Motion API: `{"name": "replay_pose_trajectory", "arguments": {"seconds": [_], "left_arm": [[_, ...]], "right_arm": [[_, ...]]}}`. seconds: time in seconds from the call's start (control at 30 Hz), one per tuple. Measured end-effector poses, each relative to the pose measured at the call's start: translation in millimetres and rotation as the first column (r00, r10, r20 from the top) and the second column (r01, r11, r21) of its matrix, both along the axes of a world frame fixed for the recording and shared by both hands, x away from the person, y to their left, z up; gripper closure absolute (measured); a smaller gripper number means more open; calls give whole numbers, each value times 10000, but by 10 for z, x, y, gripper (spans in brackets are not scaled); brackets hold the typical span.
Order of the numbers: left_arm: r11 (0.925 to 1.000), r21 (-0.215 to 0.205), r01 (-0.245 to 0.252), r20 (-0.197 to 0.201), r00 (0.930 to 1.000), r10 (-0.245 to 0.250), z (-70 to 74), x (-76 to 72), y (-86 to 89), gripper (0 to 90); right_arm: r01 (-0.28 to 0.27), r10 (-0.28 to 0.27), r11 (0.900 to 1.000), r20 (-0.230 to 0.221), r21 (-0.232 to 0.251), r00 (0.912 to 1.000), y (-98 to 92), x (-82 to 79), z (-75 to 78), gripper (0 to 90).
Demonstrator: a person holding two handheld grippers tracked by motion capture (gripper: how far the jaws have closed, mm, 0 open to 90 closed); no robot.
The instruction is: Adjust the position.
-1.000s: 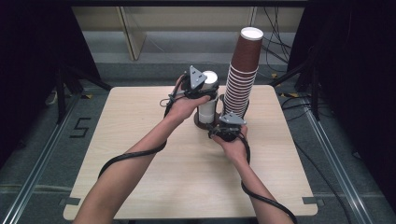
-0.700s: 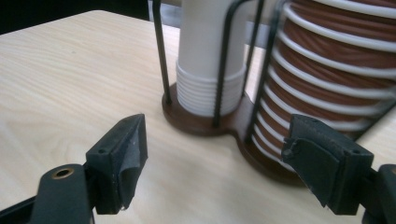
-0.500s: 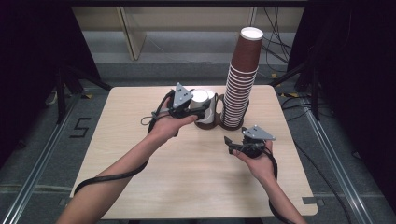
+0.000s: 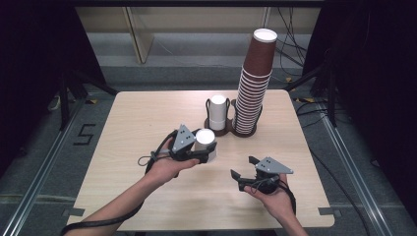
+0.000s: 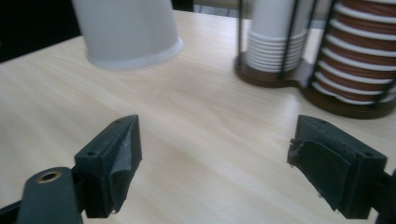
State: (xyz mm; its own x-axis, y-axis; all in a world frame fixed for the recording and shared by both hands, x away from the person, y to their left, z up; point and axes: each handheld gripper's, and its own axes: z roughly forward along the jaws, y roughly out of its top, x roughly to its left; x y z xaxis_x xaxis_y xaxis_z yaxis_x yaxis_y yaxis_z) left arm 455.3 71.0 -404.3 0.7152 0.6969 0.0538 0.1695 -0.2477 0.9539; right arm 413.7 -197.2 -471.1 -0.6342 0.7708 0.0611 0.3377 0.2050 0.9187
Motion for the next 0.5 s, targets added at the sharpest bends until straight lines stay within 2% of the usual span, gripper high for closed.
{"name": "replay_pose_trajectory", "arguments": {"seconds": [0.03, 0.07, 0.1, 0.2, 0.23, 0.5], "left_arm": [[10000, 54, 64, -61, 10000, -63, -41, -20, -2, 330], [9999, 91, 108, -112, 9999, -107, -77, -39, -6, 329], [9998, 144, 124, -149, 9998, -122, -110, -55, -9, 329], [9995, 141, 268, -283, 9993, -263, -194, -103, -38, 329], [9994, 175, 303, -317, 9991, -297, -213, -124, -51, 329], [9980, 18, 631, -579, 9963, -629, -269, -203, -173, 329]], "right_arm": [[-88, 89, 9997, -39, 234, 10000, 30, -16, -7, 159], [-119, 137, 9987, -372, 495, 9992, 72, -52, -7, 157], [-235, 235, 9993, 5, 281, 9997, 81, -46, -12, 156], [-553, 560, 9979, -204, 342, 9982, 161, -96, -19, 152], [-719, 718, 9974, 10, 93, 9974, 179, -98, -17, 152], [-928, 930, 9956, 209, -105, 9954, 298, -185, 52, 149]]}}
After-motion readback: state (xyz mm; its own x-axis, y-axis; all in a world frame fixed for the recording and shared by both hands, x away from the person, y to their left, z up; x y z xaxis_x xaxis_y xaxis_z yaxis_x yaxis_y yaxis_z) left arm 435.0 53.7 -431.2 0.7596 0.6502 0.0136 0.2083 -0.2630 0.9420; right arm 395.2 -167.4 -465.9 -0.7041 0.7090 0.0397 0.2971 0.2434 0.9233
